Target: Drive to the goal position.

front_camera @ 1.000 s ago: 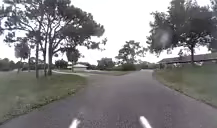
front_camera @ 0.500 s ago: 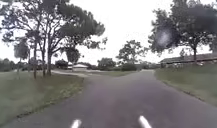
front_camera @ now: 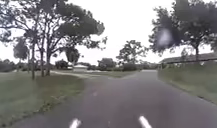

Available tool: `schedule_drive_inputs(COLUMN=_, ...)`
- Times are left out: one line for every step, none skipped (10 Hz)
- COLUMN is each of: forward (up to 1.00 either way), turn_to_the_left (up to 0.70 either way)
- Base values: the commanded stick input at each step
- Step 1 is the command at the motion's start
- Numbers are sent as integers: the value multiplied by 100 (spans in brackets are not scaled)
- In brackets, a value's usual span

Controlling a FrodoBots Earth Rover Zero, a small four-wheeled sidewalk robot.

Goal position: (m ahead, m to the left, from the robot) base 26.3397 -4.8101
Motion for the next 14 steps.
schedule_drive_inputs(forward=70, turn_to_the_left=0)
schedule_drive_inputs(forward=70, turn_to_the_left=0)
schedule_drive_inputs(forward=70, turn_to_the_left=0)
schedule_drive_inputs(forward=70, turn_to_the_left=0)
schedule_drive_inputs(forward=70, turn_to_the_left=0)
schedule_drive_inputs(forward=70, turn_to_the_left=0)
schedule_drive_inputs(forward=70, turn_to_the_left=0)
schedule_drive_inputs(forward=70, turn_to_the_left=0)
schedule_drive_inputs(forward=70, turn_to_the_left=0)
schedule_drive_inputs(forward=70, turn_to_the_left=0)
schedule_drive_inputs(forward=70, turn_to_the_left=0)
schedule_drive_inputs(forward=70, turn_to_the_left=0)
schedule_drive_inputs(forward=70, turn_to_the_left=-7)
schedule_drive_inputs(forward=70, turn_to_the_left=-22)
